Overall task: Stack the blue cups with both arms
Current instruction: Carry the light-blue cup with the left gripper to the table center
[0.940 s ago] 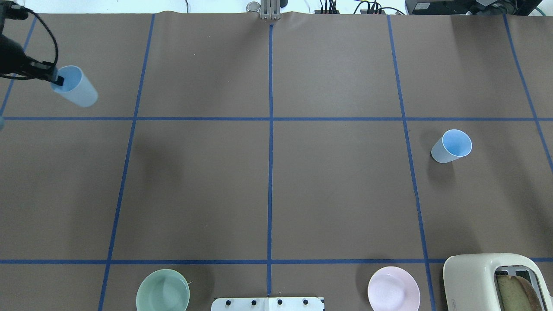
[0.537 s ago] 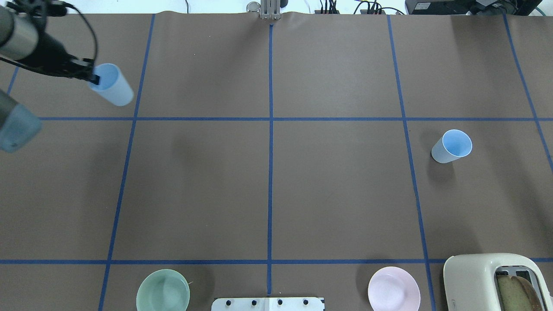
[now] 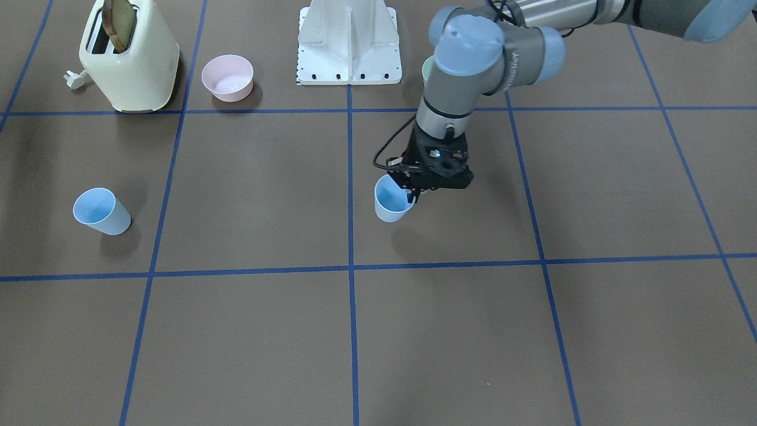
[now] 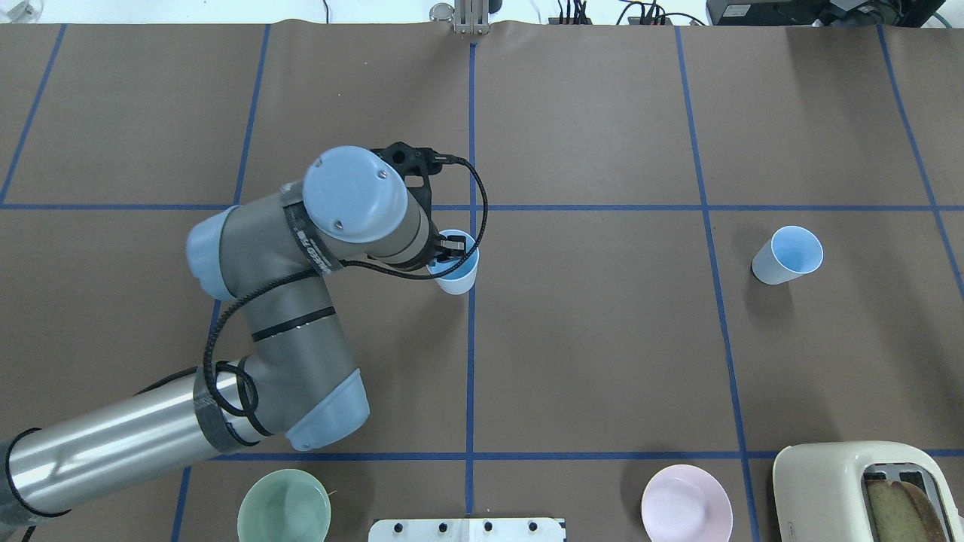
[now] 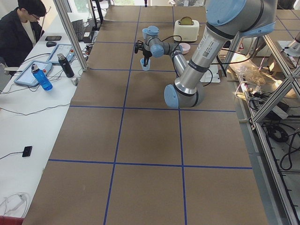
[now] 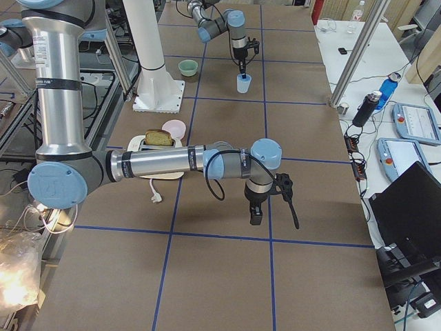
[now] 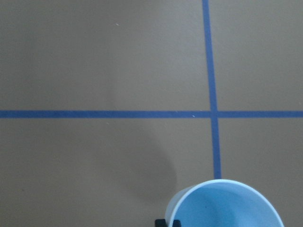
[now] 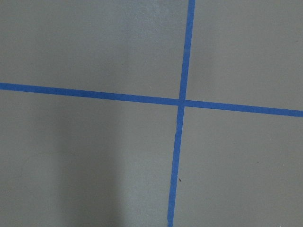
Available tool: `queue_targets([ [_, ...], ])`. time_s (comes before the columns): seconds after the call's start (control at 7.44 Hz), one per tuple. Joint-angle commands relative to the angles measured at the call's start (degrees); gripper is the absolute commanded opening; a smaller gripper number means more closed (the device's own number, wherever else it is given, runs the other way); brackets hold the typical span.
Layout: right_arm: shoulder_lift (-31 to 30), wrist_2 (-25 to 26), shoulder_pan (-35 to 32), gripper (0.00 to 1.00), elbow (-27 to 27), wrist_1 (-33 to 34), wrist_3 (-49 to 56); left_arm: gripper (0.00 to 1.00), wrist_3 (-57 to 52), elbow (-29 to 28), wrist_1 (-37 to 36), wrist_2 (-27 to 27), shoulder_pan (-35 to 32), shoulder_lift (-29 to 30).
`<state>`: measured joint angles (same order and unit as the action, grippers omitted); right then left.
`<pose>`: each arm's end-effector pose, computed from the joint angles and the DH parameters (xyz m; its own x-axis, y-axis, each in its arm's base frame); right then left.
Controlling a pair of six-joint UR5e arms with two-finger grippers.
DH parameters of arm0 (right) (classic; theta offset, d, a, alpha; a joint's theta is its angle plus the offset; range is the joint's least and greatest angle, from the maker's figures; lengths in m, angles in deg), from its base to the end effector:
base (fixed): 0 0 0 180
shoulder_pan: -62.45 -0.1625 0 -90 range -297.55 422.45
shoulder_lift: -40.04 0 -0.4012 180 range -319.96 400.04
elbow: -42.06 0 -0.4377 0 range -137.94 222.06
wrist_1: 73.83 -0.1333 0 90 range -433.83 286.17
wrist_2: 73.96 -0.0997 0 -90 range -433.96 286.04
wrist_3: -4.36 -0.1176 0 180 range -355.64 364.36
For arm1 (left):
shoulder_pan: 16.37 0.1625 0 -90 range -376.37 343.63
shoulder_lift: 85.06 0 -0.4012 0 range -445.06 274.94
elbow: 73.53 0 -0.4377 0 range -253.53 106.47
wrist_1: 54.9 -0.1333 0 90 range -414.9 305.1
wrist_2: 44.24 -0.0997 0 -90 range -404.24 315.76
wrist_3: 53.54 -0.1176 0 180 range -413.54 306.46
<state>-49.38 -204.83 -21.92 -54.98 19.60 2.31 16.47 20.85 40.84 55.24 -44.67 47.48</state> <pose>0.0027 -0.5467 0.5870 0.7509 -0.0862 0.6548 0.0710 0.9962 0.0497 0.5825 -0.4430 0.1295 0.6223 0.0479 -0.7813 0.1485 0.9728 0.1779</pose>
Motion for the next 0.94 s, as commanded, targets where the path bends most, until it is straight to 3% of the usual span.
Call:
queue_targets([
  [0.0,-0.1,0.0,0.0,1.00,-0.1,0.0,0.0,0.00,0.1,-1.5,0.3,-2.1,2.6,0.7],
  [0.4,-0.1,0.0,0.0,1.00,0.0,0.0,0.0,0.00,0.0,-2.2,0.4,-2.2,3.3,0.8],
  [0.67,-0.1,0.0,0.0,1.00,0.0,0.0,0.0,0.19,-0.1,-2.2,0.4,-2.2,3.4,0.8],
  [0.81,-0.1,0.0,0.0,1.00,0.0,0.0,0.0,0.37,-0.2,-2.2,0.6,-2.2,3.4,0.8],
])
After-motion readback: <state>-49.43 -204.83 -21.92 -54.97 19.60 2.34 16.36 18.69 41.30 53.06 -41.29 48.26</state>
